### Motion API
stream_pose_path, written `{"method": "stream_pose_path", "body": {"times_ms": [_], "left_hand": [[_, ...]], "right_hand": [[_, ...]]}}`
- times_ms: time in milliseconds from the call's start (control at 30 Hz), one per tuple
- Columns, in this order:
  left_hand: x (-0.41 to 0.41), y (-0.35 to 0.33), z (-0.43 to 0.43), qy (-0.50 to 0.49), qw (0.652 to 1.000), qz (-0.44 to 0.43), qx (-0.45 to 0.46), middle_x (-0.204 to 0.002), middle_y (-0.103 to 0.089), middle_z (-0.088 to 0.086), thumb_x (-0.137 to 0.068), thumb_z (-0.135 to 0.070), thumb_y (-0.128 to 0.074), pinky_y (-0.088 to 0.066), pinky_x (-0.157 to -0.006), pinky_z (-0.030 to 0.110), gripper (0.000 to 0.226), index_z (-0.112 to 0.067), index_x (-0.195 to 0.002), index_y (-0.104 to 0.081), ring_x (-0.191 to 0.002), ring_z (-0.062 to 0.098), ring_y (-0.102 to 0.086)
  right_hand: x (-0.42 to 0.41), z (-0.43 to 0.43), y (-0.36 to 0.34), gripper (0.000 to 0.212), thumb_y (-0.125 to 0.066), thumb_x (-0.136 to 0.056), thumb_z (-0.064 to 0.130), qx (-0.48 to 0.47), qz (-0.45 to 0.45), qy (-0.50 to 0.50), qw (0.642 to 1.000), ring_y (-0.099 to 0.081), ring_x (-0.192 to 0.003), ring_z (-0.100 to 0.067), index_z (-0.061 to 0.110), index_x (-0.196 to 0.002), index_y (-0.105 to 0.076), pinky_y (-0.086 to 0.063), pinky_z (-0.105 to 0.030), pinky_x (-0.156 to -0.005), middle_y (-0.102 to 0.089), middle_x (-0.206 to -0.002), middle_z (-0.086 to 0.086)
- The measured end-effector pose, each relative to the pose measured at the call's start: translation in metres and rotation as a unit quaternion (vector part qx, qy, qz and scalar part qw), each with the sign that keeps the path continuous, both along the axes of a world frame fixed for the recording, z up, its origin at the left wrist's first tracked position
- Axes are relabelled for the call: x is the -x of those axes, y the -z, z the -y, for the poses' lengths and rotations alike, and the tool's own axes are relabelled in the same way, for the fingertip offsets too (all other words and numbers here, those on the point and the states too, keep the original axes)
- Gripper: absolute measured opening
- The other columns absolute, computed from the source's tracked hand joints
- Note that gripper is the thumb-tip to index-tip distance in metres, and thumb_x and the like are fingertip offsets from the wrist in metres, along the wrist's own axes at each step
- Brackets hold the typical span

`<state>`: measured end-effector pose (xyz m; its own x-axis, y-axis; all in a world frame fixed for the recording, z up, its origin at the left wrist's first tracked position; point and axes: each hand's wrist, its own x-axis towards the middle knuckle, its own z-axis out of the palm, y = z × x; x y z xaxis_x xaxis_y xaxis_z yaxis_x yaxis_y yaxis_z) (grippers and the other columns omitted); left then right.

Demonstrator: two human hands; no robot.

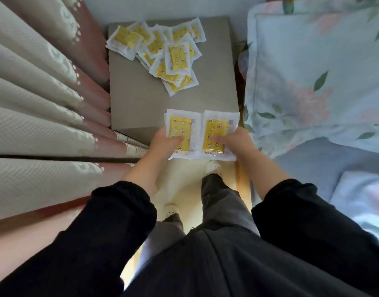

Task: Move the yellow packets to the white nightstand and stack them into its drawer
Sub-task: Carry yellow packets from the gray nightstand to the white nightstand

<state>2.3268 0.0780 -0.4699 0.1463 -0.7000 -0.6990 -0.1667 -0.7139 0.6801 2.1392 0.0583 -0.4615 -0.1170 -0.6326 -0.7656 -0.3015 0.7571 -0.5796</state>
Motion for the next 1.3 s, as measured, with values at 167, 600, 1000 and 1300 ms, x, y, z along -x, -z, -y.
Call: {"method": "stream_pose_path", "body": {"times_ms": [167,600,1000,1300], "left_hand": [[-0.006,0.000,-0.055,0.122,0.992,0.010,0.004,-0.100,-0.063,-0.003,-0.092,-0.006,-0.058,-0.048,-0.070,0.024,0.019,-0.019,-0.107,-0.057,-0.086,0.011,-0.061],[0.084,-0.012,-0.214,0.491,0.870,0.049,-0.009,-0.088,-0.059,-0.008,-0.092,-0.011,-0.057,-0.038,-0.055,0.015,0.014,-0.020,-0.103,-0.053,-0.074,0.003,-0.055],[0.212,-0.023,-0.429,0.704,0.710,0.026,0.016,-0.102,-0.065,0.004,-0.086,-0.006,-0.056,-0.052,-0.086,0.037,0.028,-0.015,-0.112,-0.059,-0.097,0.023,-0.062],[0.288,-0.018,-0.682,0.822,0.569,0.013,0.036,-0.087,-0.064,-0.001,-0.084,-0.006,-0.056,-0.050,-0.074,0.029,0.016,-0.019,-0.093,-0.061,-0.084,0.018,-0.062]], "right_hand": [[-0.010,-0.093,-0.002,0.025,-0.073,-0.081,0.010,0.028,-0.005,0.092,0.995,-0.067,-0.085,-0.013,0.011,-0.105,-0.065,-0.051,-0.021,-0.062,-0.068,-0.092,0.003],[0.031,-0.348,-0.018,0.022,-0.074,-0.078,0.006,-0.002,-0.080,0.317,0.945,-0.064,-0.083,-0.017,0.008,-0.099,-0.067,-0.054,-0.031,-0.079,-0.067,-0.093,-0.005],[0.080,-0.628,-0.021,0.016,-0.072,-0.076,0.003,-0.012,-0.101,0.571,0.815,-0.066,-0.090,-0.024,0.009,-0.090,-0.065,-0.055,-0.040,-0.085,-0.069,-0.095,-0.012],[0.093,-0.886,-0.015,0.030,-0.074,-0.075,0.012,-0.082,-0.121,0.699,0.700,-0.066,-0.090,-0.028,-0.004,-0.098,-0.061,-0.056,-0.042,-0.080,-0.067,-0.093,-0.014]]}}
